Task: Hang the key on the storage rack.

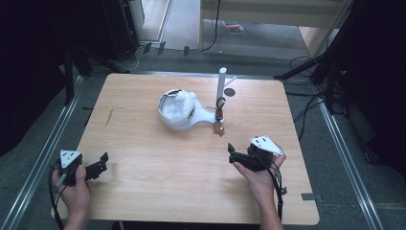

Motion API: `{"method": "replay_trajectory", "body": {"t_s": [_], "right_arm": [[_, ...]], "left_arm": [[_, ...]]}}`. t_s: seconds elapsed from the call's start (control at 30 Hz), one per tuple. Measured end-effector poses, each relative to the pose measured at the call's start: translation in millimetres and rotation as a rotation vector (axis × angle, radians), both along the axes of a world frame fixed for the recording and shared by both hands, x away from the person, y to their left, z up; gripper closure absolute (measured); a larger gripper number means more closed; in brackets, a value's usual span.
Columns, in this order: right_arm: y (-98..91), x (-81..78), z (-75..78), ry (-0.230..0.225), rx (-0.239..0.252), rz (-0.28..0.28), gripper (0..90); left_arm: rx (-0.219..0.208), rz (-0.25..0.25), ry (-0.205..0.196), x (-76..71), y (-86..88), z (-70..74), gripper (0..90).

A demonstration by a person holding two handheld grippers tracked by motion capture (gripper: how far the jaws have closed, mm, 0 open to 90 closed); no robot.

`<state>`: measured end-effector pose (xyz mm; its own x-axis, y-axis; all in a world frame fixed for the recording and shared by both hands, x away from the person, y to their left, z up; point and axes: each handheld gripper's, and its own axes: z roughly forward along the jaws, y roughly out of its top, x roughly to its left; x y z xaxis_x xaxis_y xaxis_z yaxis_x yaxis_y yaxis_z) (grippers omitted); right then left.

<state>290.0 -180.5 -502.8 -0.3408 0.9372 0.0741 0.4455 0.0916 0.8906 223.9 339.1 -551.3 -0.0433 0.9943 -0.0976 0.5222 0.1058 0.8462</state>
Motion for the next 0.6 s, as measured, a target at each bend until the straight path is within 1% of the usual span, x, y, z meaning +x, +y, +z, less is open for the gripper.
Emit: {"method": "replay_trajectory", "body": {"t_s": [0.4, 0.6], "right_arm": [[-30.8, -14.5, -8.4, 0.021, 0.002, -0.029, 0.0], [-47.0, -22.8, -13.6, 0.029, -0.008, -0.044, 0.0]], "left_arm": [[-0.001, 0.000, 0.000, 0.0, 0.1, 0.0, 7.0], [0.000, 0.001, 0.001, 0.0, 0.0, 0.0, 6.9]]}}
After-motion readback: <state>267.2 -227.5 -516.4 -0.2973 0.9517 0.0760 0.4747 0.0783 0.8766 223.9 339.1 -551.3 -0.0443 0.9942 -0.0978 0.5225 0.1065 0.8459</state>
